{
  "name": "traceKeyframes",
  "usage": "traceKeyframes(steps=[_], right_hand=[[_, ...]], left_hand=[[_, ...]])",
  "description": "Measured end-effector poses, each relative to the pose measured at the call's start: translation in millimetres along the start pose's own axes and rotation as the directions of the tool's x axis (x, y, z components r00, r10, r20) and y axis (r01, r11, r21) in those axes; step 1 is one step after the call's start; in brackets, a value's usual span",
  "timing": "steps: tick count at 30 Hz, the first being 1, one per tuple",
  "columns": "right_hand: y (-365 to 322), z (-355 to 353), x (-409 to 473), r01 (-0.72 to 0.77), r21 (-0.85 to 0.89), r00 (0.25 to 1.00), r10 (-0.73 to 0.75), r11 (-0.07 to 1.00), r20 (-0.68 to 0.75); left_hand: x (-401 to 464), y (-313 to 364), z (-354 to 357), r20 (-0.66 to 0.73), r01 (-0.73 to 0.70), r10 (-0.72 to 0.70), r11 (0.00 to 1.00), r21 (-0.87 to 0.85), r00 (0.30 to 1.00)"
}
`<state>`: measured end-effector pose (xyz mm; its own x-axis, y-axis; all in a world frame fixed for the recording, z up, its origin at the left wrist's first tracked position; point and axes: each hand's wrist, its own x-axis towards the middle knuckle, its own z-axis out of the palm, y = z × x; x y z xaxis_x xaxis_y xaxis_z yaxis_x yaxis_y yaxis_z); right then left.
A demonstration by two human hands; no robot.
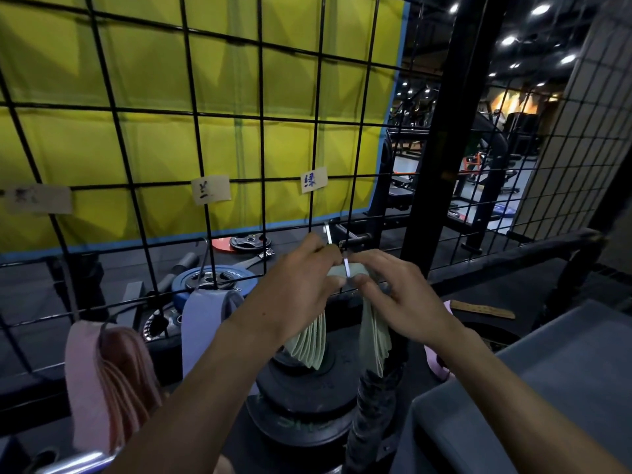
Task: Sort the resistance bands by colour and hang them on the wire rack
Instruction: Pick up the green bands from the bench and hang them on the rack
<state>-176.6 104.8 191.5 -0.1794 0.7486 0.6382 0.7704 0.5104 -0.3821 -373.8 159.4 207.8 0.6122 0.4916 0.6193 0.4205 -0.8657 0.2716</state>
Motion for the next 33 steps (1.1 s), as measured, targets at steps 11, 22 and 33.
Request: traceKeyframes(steps=[11, 22, 33], right_hand=[[-4, 10, 5, -0.082, 0.014, 0.996, 0.081, 0.997, 0.037], [-12, 30, -10, -0.186, 0.163, 0.979, 0.198, 0.969, -0.057], [-16, 46, -30, -0.350, 0.271, 0.932, 0.363, 0.897, 0.002]], left_hand=[[-12, 4, 18, -0.118, 0.140, -0.136, 0.990, 0.024, 0.984], [-29, 3, 32, -0.126, 0.270, -0.295, 0.945, -0.182, 0.947], [-46, 7, 50, -0.117, 0.385, -0.451, 0.849, -0.362, 0.885]])
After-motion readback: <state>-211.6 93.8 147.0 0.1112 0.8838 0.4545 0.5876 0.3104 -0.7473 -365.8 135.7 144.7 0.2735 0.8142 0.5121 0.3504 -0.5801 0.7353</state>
